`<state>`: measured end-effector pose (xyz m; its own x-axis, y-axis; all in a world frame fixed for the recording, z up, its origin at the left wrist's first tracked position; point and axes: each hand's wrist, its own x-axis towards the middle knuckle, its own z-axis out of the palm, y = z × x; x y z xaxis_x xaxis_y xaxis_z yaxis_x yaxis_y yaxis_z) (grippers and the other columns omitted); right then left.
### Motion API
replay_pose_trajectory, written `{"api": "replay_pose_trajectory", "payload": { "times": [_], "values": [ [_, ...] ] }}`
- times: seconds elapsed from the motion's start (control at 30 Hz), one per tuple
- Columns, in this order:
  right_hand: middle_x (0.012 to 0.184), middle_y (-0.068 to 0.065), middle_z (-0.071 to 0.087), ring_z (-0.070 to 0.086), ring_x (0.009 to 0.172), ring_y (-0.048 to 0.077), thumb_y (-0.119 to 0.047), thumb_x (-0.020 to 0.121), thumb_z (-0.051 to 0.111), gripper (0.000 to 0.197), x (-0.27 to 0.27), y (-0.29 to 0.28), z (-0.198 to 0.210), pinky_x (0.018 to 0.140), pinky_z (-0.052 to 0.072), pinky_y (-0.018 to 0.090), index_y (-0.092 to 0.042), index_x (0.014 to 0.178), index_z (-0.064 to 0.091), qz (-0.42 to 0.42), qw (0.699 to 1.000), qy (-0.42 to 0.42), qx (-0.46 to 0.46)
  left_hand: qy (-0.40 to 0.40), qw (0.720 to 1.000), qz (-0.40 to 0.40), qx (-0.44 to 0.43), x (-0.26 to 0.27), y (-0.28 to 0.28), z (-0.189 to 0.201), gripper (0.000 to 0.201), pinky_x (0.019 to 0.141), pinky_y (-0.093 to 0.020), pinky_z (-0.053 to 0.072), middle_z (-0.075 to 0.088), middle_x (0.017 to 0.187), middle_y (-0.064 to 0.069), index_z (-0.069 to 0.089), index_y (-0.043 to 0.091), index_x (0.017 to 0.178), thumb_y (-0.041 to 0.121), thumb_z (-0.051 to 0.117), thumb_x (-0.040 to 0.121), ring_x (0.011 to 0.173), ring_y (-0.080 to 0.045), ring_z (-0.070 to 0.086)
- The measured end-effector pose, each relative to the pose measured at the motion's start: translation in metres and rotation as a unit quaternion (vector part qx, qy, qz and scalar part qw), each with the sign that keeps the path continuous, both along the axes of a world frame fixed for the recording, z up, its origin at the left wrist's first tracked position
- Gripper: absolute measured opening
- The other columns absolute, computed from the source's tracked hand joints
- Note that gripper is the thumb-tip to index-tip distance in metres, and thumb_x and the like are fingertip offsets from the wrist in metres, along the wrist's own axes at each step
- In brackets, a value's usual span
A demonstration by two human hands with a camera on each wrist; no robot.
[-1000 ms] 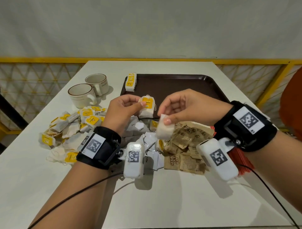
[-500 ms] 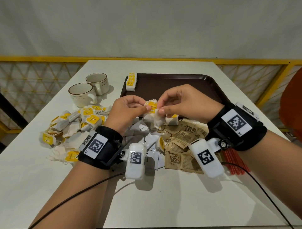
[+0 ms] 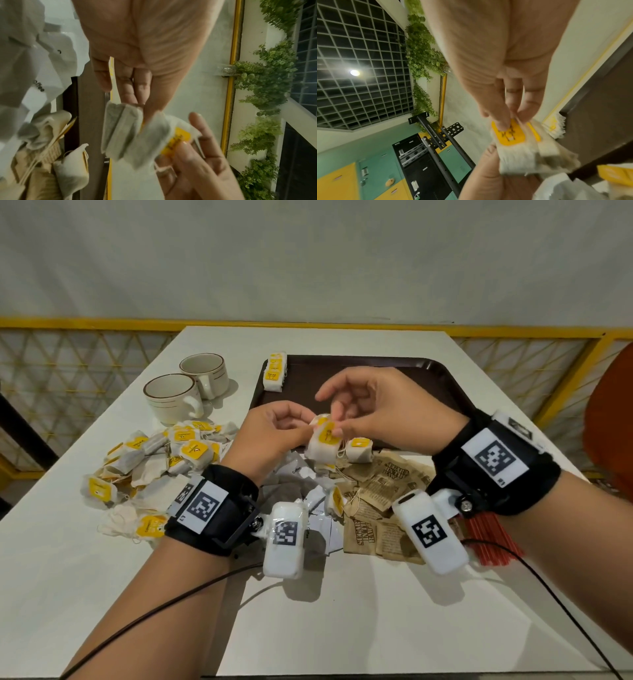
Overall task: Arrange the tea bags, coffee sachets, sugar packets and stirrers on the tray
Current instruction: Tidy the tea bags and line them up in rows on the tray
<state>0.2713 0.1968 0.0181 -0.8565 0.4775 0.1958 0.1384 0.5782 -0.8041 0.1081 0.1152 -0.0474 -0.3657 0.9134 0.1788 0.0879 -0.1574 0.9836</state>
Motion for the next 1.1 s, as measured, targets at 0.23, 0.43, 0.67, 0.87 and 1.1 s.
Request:
{"api": "replay_pose_trajectory", "payload": {
  "times": [0.23,0.43,0.67,0.87,1.1],
  "values": [
    [0.102,-0.002,0.064,0.070,0.076,0.020,-0.003,0.073,0.079,0.047,-0.003,0.008,-0.011,0.078,0.059,0.038,-0.024,0.112,0.062,-0.077,0.995,-0.050,0.048,-0.020,0.999,-0.023,0.012,0.001,-0.002,0.000,0.012,0.064,-0.020,0.054,0.070,0.065,-0.001,0.066,0.006,0.081,-0.004,0.070,0.075,0.059,-0.010,0.064],
    [0.076,-0.002,0.070,0.063,0.063,0.000,-0.009,0.075,0.079,0.043,-0.007,0.007,-0.009,0.068,0.053,0.015,-0.018,0.113,0.063,-0.068,0.997,-0.036,0.025,-0.035,0.998,-0.046,0.000,0.001,-0.004,0.002,0.010,0.069,-0.022,0.054,0.072,0.074,-0.004,0.068,0.007,0.084,0.010,0.071,0.075,0.069,-0.013,0.067],
    [0.074,-0.001,0.068,0.063,0.063,0.011,-0.010,0.077,0.077,0.032,-0.005,0.008,-0.014,0.064,0.057,0.027,-0.013,0.105,0.063,-0.083,0.995,0.003,-0.051,-0.008,0.999,-0.041,0.000,0.002,-0.004,-0.001,0.017,0.066,-0.021,0.054,0.071,0.079,-0.004,0.067,0.010,0.087,0.005,0.074,0.072,0.071,-0.014,0.064],
    [0.093,-0.009,0.063,0.055,0.067,-0.002,-0.044,0.074,0.077,0.041,0.010,-0.006,-0.029,0.062,0.045,0.017,-0.027,0.107,0.059,-0.009,0.963,-0.262,0.055,-0.064,0.996,0.060,0.007,-0.011,-0.001,-0.001,0.011,0.055,-0.014,0.048,0.070,0.074,0.000,0.065,0.010,0.086,0.001,0.068,0.081,0.060,-0.003,0.062],
    [0.090,-0.004,0.064,0.055,0.074,0.009,-0.037,0.078,0.074,0.043,0.005,-0.018,-0.051,0.065,0.045,0.025,-0.025,0.112,0.050,0.016,0.943,-0.304,0.132,-0.052,0.997,0.062,-0.001,-0.006,0.000,-0.002,0.008,0.055,-0.013,0.048,0.069,0.079,-0.007,0.066,0.009,0.088,0.003,0.067,0.083,0.063,-0.010,0.059]
  ]
}}
